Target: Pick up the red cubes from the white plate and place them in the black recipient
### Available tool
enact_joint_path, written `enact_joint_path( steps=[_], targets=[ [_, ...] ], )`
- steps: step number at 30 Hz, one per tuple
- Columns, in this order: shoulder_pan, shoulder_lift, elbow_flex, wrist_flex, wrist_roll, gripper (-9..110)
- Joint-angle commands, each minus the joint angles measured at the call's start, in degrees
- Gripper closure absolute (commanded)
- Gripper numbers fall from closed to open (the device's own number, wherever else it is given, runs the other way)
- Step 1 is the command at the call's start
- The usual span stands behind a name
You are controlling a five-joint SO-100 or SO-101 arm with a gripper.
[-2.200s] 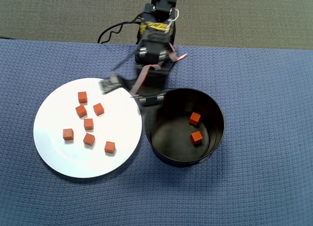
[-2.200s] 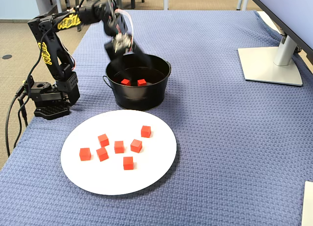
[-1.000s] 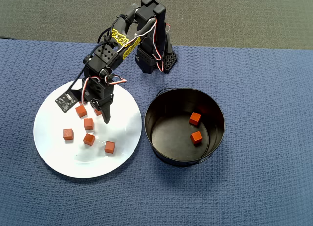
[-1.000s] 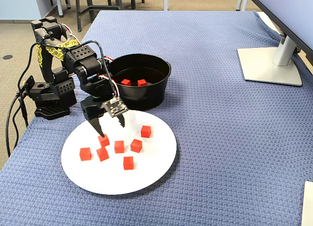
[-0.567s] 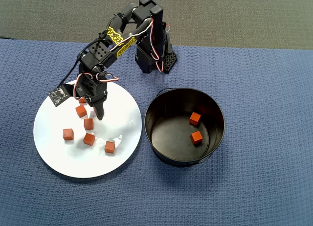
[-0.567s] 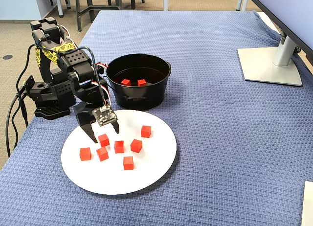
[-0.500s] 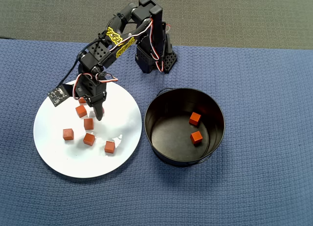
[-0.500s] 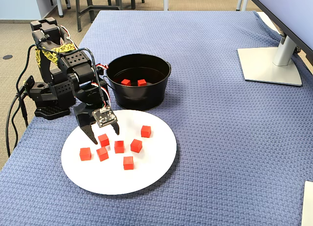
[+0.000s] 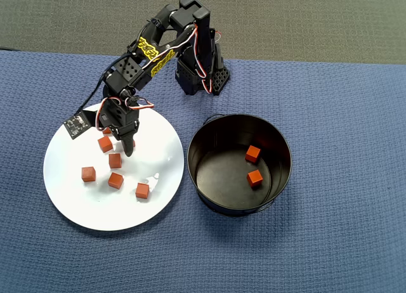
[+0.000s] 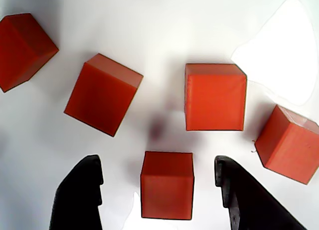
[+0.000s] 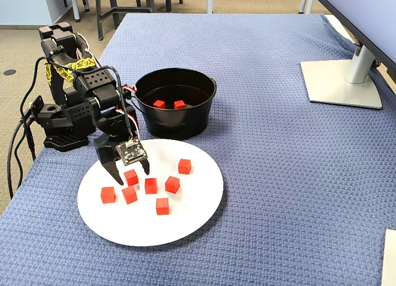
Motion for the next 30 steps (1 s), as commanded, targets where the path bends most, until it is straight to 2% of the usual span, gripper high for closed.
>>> enact_joint_path(
  steps=[1,10,24,30],
  targets=[
    [-0.8,1.1,1.5,-3.8,0.8,81],
    [-1.6,1.1,3.0,-5.7,2.8,89],
    [-3.1,4.8,6.1,-4.7,3.9,90],
    [-3.5,6.0,6.9,-4.7,4.8,100]
  ],
)
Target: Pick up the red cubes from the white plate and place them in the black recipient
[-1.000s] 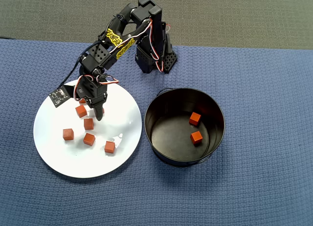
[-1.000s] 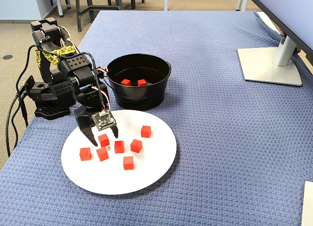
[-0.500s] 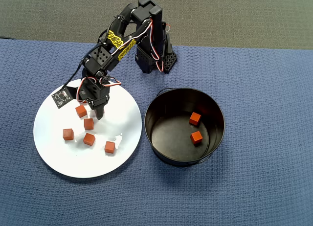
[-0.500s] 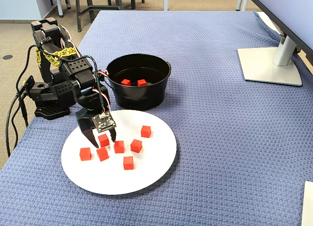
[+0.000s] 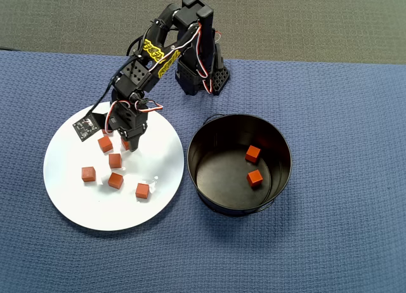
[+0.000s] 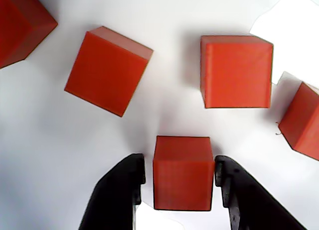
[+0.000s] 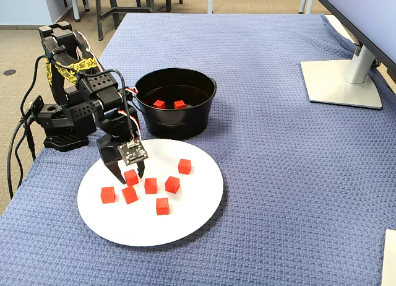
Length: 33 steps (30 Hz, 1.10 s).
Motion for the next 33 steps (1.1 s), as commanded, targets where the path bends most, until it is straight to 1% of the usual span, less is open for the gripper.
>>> enact_joint_path(
  steps=[1,6,9,13,15,17,24,28,33],
  targets=[
    [-1.1,3.4,-0.5,-0.3,2.3,101],
    [-2.2,2.9,-5.0,0.9,9.3,101],
    [-4.3,2.0,-14.2,8.5,16.9,101],
    [-9.1,-1.4,-33.0,21.3,29.8,101],
    [-12.6,-2.4,-40.4,24.7,34.8,102],
    [-16.9,-2.3,-43.9,25.5,38.8,102],
    [-32.2,4.7,-45.3,29.8,51.6,102],
    [-40.5,10.3,-42.5,31.5,57.7,102],
    [-50.4,20.2,-36.8,34.2,61.0,102]
  ],
)
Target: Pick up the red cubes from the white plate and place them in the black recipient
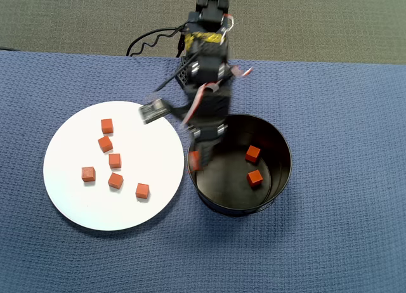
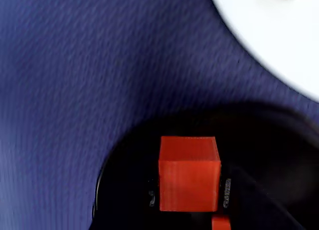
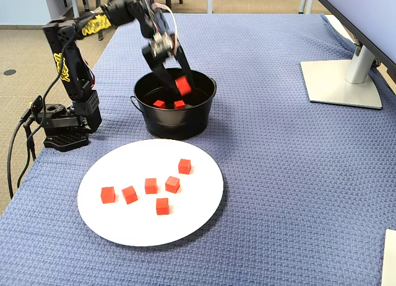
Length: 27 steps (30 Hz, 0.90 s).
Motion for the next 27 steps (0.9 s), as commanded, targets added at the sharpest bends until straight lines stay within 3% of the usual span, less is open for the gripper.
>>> enact_joint_path(
  steps=[1,2,4,6,17,22,27],
  targets=[
    [-8.7,9.9,2.8,3.0,2.1,102],
    [-10.3,11.4,5.0,3.2,1.1,95],
    [-12.0,13.4,9.5,3.0,-2.7,70],
    [-9.9,13.4,11.7,1.4,-4.0,66],
    [16.6,4.5,10.1,-7.3,-9.4,76],
    [28.3,0.6,9.8,-6.8,-18.3,80],
    [37.2,-0.1,10.0,-2.5,-35.8,78]
  ],
)
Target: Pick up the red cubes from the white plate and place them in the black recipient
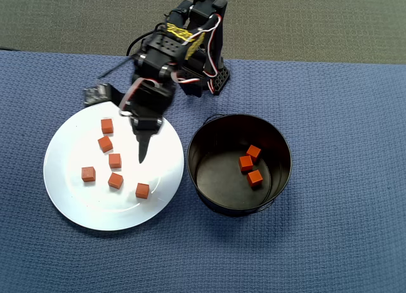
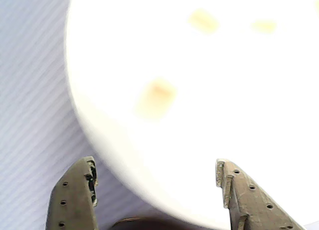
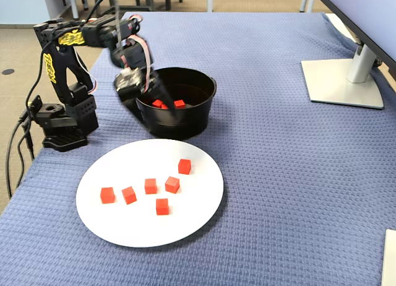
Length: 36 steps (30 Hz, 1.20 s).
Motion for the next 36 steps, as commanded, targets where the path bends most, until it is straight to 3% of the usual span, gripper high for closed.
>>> enact_joint_path(
  steps=[1,7,13,28,36],
  targets=[
    [8.0,0.5,-1.2,2.3,-14.2,78],
    [17.3,1.3,2.5,0.4,-17.0,82],
    [22.1,-0.1,13.6,-9.1,-15.8,84],
    [25.0,-6.6,20.3,-16.9,-16.6,79],
    [25.1,-10.5,17.2,-16.3,-27.1,77]
  ],
)
